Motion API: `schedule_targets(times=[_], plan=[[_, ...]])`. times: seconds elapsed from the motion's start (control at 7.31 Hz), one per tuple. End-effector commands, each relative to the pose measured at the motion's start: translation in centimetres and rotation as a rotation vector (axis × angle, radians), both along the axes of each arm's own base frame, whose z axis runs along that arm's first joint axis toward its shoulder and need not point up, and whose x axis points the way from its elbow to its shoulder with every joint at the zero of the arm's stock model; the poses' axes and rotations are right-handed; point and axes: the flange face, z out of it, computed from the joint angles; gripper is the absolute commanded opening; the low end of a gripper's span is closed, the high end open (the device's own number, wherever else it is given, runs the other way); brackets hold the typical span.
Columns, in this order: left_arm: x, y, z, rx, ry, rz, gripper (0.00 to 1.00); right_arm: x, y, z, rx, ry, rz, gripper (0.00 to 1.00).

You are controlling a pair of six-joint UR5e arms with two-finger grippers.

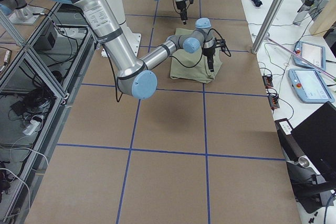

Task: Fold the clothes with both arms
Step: 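Lower the left gripper to the folded shirt's side edge nearest it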

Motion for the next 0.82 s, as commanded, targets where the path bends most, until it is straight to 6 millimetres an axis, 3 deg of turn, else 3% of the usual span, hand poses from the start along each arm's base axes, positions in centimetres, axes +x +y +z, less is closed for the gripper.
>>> schedule_targets(times=[0.0,0.68], plan=[[2.55,3.61,1.23,-0.098,0.065,-0.040,0.64,0.08,0.11,-0.34,0.006,-0.005,0.000,1.00],[3.12,4.34,1.25,-0.113,0.068,-0.034,0.48,0.12,0.16,-0.49,0.007,-0.007,0.001,1.00]])
